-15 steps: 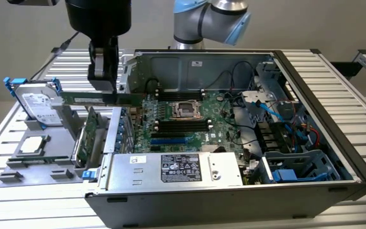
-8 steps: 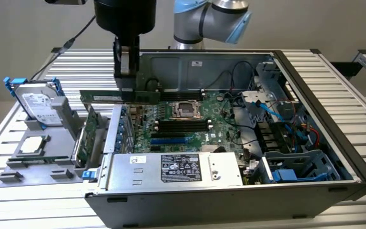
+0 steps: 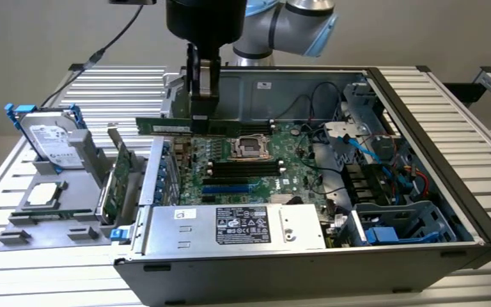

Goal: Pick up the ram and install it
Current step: 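Pick up the ram and move it above insertion slot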

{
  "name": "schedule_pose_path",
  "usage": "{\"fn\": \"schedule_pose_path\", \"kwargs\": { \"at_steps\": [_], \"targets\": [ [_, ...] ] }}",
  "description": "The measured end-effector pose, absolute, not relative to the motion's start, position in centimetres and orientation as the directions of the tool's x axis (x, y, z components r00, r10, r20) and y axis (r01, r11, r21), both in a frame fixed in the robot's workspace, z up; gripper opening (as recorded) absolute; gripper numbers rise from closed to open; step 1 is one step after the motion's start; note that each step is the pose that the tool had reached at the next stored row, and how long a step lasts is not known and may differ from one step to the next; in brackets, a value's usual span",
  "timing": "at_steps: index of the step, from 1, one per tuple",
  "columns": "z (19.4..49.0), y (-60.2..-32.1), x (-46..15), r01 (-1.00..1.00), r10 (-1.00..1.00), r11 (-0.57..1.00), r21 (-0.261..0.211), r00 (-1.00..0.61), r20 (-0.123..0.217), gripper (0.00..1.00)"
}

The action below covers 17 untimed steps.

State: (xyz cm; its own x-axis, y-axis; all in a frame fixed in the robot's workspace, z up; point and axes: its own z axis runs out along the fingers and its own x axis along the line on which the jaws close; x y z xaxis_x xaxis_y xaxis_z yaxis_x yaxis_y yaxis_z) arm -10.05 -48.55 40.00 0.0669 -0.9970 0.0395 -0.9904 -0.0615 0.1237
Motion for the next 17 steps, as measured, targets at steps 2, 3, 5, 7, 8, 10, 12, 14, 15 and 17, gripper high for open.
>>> {"fn": "schedule_pose_path", "kwargs": {
  "at_steps": [2, 3, 5, 7, 8, 10, 12, 14, 15, 17],
  "targets": [
    [40.0, -48.4, -9.2, -0.99, -0.997, -0.062, 0.124, 0.067, 0.039, 0.14],
    [40.0, -48.2, -8.8, -0.99, -0.997, -0.062, 0.124, 0.067, 0.04, 0.14],
    [39.9, -47.8, -8.1, -0.99, -0.997, -0.062, 0.124, 0.067, 0.039, 0.14],
    [39.8, -47.3, -7.4, -0.99, -0.997, -0.061, 0.124, 0.067, 0.04, 0.14],
    [39.7, -47.0, -7.1, -0.99, -0.997, -0.062, 0.124, 0.067, 0.039, 0.14],
    [39.4, -46.4, -6.5, -0.99, -0.997, -0.062, 0.124, 0.067, 0.04, 0.14],
    [39.1, -45.7, -6.0, -0.99, -0.997, -0.062, 0.124, 0.067, 0.039, 0.14],
    [38.8, -45.1, -5.5, -0.99, -0.997, -0.061, 0.124, 0.067, 0.039, 0.14],
    [38.6, -44.8, -5.3, -0.99, -0.997, -0.062, 0.124, 0.067, 0.039, 0.14],
    [38.3, -44.3, -4.9, -0.99, -0.997, -0.062, 0.124, 0.067, 0.039, 0.14]
  ]
}}
